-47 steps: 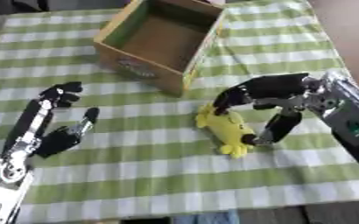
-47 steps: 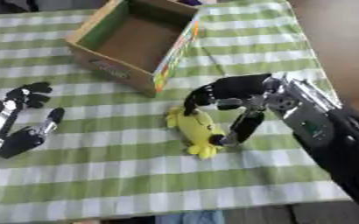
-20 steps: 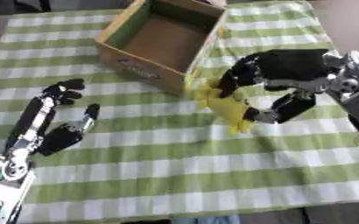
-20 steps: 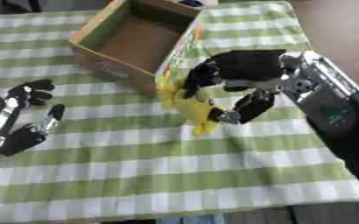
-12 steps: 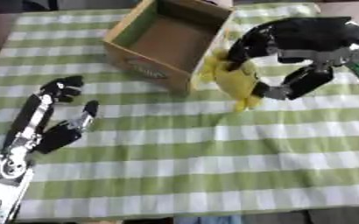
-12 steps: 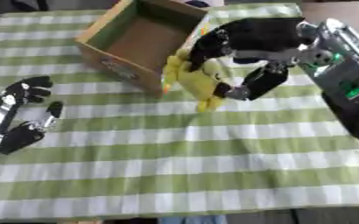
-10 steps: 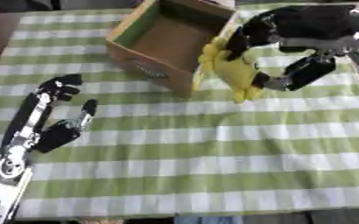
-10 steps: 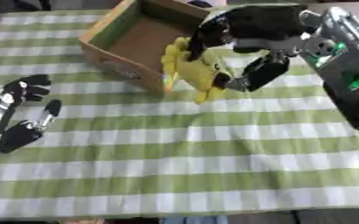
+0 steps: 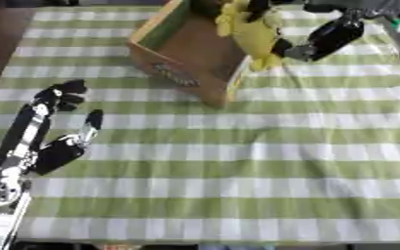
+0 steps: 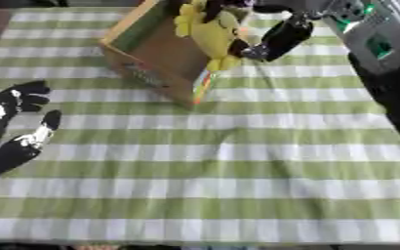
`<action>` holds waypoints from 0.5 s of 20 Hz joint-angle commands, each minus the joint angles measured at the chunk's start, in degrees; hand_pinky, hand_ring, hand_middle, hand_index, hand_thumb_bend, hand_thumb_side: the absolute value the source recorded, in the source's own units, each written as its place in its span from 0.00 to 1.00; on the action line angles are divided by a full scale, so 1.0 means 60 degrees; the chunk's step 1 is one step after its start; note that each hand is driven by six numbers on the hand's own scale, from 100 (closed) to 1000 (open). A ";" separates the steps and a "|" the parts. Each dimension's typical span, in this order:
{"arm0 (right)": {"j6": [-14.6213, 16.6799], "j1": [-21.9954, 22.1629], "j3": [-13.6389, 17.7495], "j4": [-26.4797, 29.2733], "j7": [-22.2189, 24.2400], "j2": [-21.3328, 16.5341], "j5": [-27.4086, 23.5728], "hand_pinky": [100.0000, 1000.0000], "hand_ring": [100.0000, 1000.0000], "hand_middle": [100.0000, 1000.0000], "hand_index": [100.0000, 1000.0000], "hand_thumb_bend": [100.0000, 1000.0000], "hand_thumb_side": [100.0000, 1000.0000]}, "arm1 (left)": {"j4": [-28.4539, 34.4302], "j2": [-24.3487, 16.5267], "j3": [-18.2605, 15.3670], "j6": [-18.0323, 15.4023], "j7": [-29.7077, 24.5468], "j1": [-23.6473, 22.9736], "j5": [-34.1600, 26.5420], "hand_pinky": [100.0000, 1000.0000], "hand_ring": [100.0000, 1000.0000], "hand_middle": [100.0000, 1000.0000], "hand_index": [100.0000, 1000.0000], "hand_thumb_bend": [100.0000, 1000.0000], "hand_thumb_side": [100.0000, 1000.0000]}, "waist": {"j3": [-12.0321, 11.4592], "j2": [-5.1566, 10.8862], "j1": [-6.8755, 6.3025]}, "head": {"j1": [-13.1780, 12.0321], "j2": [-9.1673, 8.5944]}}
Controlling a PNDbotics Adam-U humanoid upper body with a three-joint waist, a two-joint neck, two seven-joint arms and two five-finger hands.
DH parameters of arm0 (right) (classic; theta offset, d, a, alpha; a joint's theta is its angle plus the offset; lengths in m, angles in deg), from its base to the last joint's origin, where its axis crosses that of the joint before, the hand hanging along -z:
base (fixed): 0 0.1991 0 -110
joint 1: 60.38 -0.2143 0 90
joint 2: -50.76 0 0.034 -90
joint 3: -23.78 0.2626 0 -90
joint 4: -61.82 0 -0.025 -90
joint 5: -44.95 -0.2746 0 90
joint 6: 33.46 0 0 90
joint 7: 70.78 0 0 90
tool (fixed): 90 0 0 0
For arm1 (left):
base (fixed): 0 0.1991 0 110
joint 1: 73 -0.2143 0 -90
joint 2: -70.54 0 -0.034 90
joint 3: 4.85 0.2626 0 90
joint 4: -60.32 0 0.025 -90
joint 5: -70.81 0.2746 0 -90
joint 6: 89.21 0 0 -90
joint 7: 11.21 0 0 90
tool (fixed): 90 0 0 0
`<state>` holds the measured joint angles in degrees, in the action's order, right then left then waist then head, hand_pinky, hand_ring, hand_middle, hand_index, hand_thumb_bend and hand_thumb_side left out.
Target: Pick up objects on the table and place them in the box.
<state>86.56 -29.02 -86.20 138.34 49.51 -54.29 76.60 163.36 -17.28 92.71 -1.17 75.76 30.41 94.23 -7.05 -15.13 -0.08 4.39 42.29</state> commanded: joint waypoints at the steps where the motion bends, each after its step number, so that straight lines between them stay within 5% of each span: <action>1: 0.0161 -0.0295 0.0242 -0.0488 -0.0254 0.0039 0.0421 0.83 0.77 0.76 0.34 0.00 0.00 | 0.0256 -0.0036 0.0002 -0.0058 -0.0029 0.0139 -0.0077 0.74 0.74 0.74 0.88 0.22 0.55 | -0.0010 0.0145 -0.0008 | 0.0101 -0.0111; 5: 0.0281 -0.0348 0.0279 -0.0691 -0.0406 0.0111 0.0609 0.83 0.77 0.76 0.34 0.00 0.00 | 0.0277 -0.0023 0.0005 -0.0065 -0.0036 0.0155 -0.0082 0.74 0.74 0.74 0.88 0.23 0.55 | -0.0047 0.0123 -0.0013 | 0.0144 -0.0127; 10: -0.0353 -0.0821 0.0936 -0.1786 0.0094 0.0940 0.1292 0.84 0.78 0.76 0.35 0.00 0.00 | 0.0405 0.0106 0.0160 -0.0149 -0.0187 0.0357 -0.0153 0.74 0.74 0.74 0.88 0.23 0.55 | -0.0823 -0.0034 0.0067 | 0.0747 -0.0243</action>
<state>85.44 -32.51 -82.08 128.68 49.57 -48.73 83.20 164.40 -16.55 93.49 -1.86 74.93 31.72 93.74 -12.20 -16.31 0.65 8.09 41.58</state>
